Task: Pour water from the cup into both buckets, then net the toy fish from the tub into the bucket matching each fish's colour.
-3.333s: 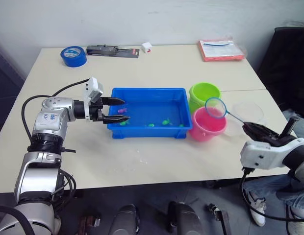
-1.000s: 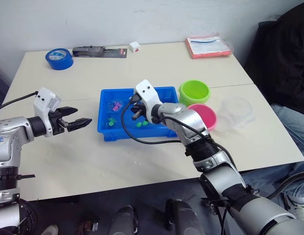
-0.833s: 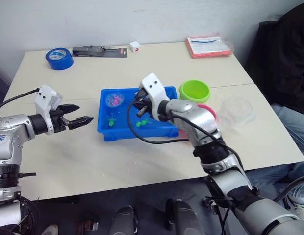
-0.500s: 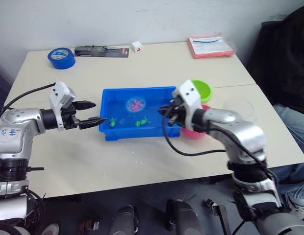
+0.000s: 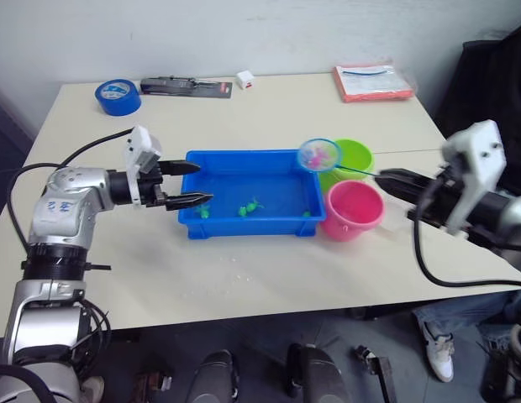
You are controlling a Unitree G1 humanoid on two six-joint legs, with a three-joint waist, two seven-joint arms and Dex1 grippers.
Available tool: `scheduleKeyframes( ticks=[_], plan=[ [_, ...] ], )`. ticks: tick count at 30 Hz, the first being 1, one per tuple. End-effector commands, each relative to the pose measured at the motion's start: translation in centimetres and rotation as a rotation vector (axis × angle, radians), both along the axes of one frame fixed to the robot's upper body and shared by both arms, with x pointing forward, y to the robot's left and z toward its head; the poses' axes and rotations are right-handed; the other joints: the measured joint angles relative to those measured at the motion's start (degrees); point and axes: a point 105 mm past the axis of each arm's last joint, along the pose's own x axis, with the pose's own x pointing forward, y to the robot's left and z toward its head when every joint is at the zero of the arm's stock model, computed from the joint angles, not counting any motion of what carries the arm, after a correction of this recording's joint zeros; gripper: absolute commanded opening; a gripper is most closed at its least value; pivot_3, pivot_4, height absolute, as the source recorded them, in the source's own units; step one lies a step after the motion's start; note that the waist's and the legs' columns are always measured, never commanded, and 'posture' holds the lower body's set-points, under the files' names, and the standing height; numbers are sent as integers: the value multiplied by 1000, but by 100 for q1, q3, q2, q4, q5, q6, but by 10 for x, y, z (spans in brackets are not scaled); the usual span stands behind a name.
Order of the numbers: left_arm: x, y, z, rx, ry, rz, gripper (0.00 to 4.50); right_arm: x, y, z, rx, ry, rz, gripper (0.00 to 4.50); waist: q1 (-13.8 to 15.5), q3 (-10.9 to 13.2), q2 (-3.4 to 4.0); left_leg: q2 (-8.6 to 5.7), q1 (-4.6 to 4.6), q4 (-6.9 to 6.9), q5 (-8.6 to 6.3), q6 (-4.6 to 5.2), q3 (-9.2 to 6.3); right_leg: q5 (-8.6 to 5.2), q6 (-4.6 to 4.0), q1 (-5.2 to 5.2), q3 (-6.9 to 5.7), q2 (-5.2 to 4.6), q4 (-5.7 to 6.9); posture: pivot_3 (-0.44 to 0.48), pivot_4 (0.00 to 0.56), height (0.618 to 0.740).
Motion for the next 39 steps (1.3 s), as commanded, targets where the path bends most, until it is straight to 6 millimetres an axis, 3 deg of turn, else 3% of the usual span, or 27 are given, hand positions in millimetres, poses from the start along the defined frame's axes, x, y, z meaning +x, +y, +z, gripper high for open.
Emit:
scheduleKeyframes(
  ticks=[1,7,13,18,26,33,39],
  plan=[
    [5,-3,10,8,-47,-31,4482,-20,-11,5,-92,-35,-32,782,17,0,0,0,1,0,0,0,1,0,0,0,0,0,0,0,150,737],
    [15,-12,8,9,-45,-62,4482,-33,-28,-14,-316,-18,-132,782,65,-1,-2,0,3,1,0,1,9,1,3,1,3,1,-4,0,150,737],
    [19,-17,6,5,-43,-83,4482,-26,-23,-25,-545,-117,-132,782,82,-1,-3,0,4,3,-1,2,11,2,4,2,4,2,-5,0,150,737],
    [19,-15,5,6,-40,-81,4482,-23,-18,-31,-855,-255,-81,782,99,-1,-4,-1,2,6,-1,2,10,2,4,3,2,2,-6,0,150,737],
    [19,-14,3,5,-37,-77,4482,-22,-19,-29,-1204,-435,20,782,101,-1,-5,0,3,8,-1,2,9,3,6,7,0,2,-10,0,150,737],
    [18,-13,2,3,-35,-74,4482,-31,-20,-27,-1208,-454,56,782,101,-1,-5,0,4,11,-1,2,6,3,6,12,-2,3,-12,0,150,737],
    [19,-3,6,-6,-46,-37,4482,-29,-12,9,-1109,-485,64,782,65,-1,-5,4,8,14,-1,2,3,3,7,14,-1,6,-13,0,150,737]
  ],
)
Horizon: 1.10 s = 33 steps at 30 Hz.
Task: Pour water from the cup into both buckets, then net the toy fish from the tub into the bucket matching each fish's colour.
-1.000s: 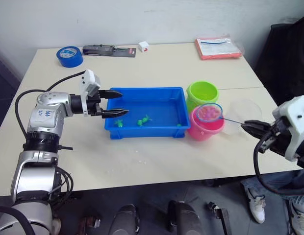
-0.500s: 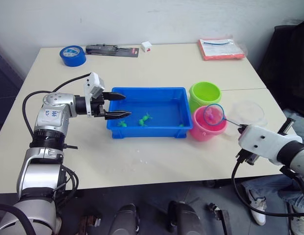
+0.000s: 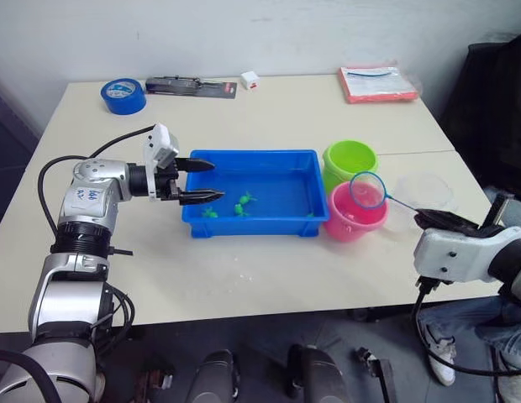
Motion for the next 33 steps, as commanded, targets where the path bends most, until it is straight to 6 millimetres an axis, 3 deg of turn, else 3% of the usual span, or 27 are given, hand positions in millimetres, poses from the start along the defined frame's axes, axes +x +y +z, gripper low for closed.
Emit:
scheduleKeyframes(
  ticks=[1,6,15,21,33],
  plan=[
    [0,11,12,-18,-39,34,4482,0,10,23,49,-28,41,782,-10,0,0,3,3,0,0,0,-1,0,0,1,0,3,1,0,150,737],
    [-6,27,10,-18,-24,83,4482,19,33,28,132,10,143,782,-75,-1,-1,7,4,-1,0,0,-2,0,0,2,0,6,0,0,150,737],
    [-34,36,6,-1,23,78,4482,63,68,-5,-56,113,326,782,-113,-1,-2,6,2,0,0,0,-1,0,-1,0,3,1,4,0,150,737],
    [-41,35,3,7,30,83,4482,76,75,-12,-196,90,386,782,-129,-1,-2,5,2,3,0,0,-1,0,0,0,3,-5,9,0,150,737],
    [-42,25,2,15,19,64,4482,88,68,-26,-432,49,408,782,-129,-1,-1,7,2,3,0,-1,2,0,-1,-1,2,-3,9,0,150,737]
  ],
)
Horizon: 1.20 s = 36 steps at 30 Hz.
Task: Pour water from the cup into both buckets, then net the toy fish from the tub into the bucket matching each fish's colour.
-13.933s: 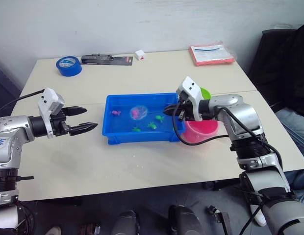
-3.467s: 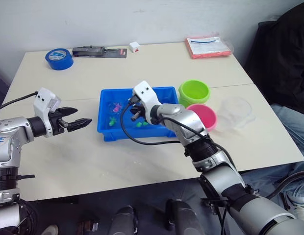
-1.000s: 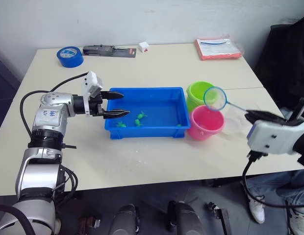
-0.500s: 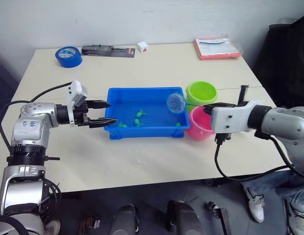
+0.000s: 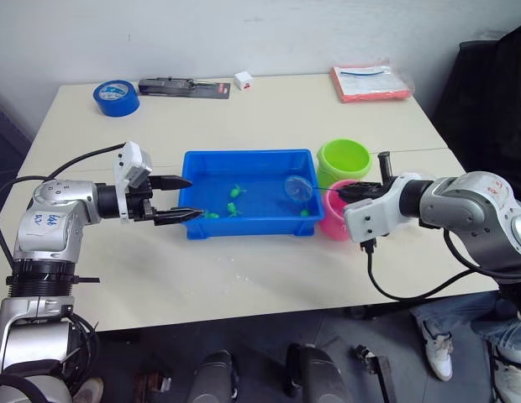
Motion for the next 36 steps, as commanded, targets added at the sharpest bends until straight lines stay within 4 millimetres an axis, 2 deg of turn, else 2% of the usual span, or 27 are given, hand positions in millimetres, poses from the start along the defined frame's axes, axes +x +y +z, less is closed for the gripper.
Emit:
scheduleKeyframes(
  ticks=[1,7,17,22,28,36],
  plan=[
    [-2,-4,11,-13,-46,-19,4482,3,0,4,-76,-65,25,782,-1,0,0,0,0,0,0,0,0,0,0,0,0,0,0,0,150,737],
    [-3,-5,12,-30,-49,-9,4482,3,-1,-9,-171,-52,57,782,12,0,0,2,0,1,0,0,0,0,0,0,0,-2,0,0,150,737],
    [-5,-5,11,-54,-51,10,4482,19,-3,-7,-274,-155,86,782,7,0,1,14,0,3,0,0,1,0,0,0,1,-3,1,0,150,737],
    [-5,-5,13,-69,-56,18,4482,21,-3,-5,-359,-176,149,782,6,1,1,17,0,3,0,0,1,0,-1,0,0,-3,2,0,150,737],
    [-7,-4,12,-76,-56,29,4482,11,-10,-6,-406,-99,164,782,12,1,1,21,0,3,0,0,1,0,-1,0,0,-3,2,0,150,737],
    [-5,-4,11,-84,-58,35,4482,-4,-10,0,-359,39,134,782,16,1,1,21,-1,7,0,0,-1,0,-1,2,-2,-3,2,0,150,737]
  ],
)
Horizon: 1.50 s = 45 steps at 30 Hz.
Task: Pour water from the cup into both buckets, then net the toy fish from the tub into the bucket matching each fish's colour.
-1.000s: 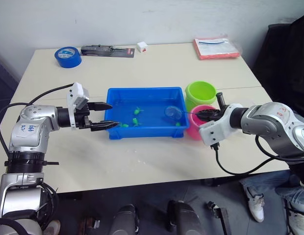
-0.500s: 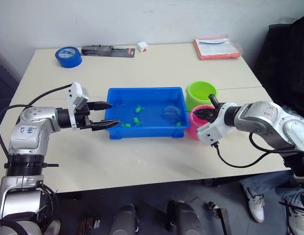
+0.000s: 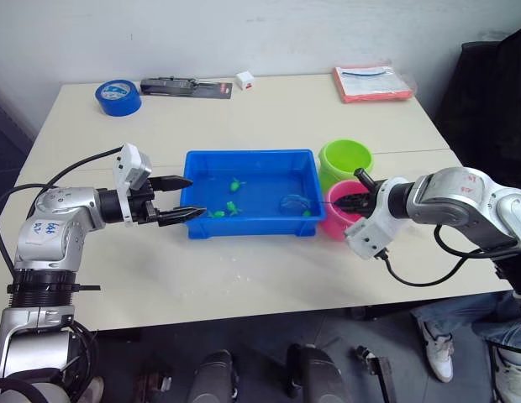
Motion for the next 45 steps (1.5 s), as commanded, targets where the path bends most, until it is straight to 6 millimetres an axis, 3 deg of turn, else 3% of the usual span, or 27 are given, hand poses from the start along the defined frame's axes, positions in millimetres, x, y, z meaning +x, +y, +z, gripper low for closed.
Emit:
scheduleKeyframes(
  ticks=[1,8,13,17,22,27,36,45],
  plan=[
    [-2,-1,12,-22,-50,-7,4482,-6,-9,13,4,38,-68,782,-2,0,0,0,0,0,0,0,0,0,0,0,0,0,0,0,150,737],
    [-1,-1,13,-23,-56,-2,4482,-11,-3,11,46,117,-78,782,-4,0,0,0,0,3,0,0,-1,0,0,1,0,0,0,0,150,737],
    [-2,0,12,-25,-56,6,4482,-15,4,-1,212,334,-177,782,-8,0,0,1,1,3,0,0,0,0,0,1,-1,1,1,0,150,737],
    [-4,3,11,-24,-54,21,4482,-11,21,1,525,602,-352,782,-23,0,0,13,2,13,-1,-2,-5,0,0,8,-5,8,3,0,150,737],
    [-6,4,11,-22,-54,28,4482,11,20,6,814,771,-571,782,-20,0,0,26,2,17,-7,-12,-4,-1,-3,6,-5,21,4,0,150,737],
    [-5,6,11,-16,-55,36,4482,23,21,11,1039,868,-706,782,-9,0,0,24,-1,20,-11,-14,0,-2,-4,5,-5,19,4,0,150,737],
    [-5,7,13,-8,-57,35,4482,36,17,25,1262,948,-809,782,-22,0,0,24,-2,21,-13,-15,5,-2,-4,3,-5,21,5,0,150,737],
    [-4,8,20,-12,-68,24,4482,23,12,41,1402,1019,-786,782,-19,0,0,26,-5,19,-14,-16,9,-2,-4,-2,-2,22,7,0,150,737]
  ],
)
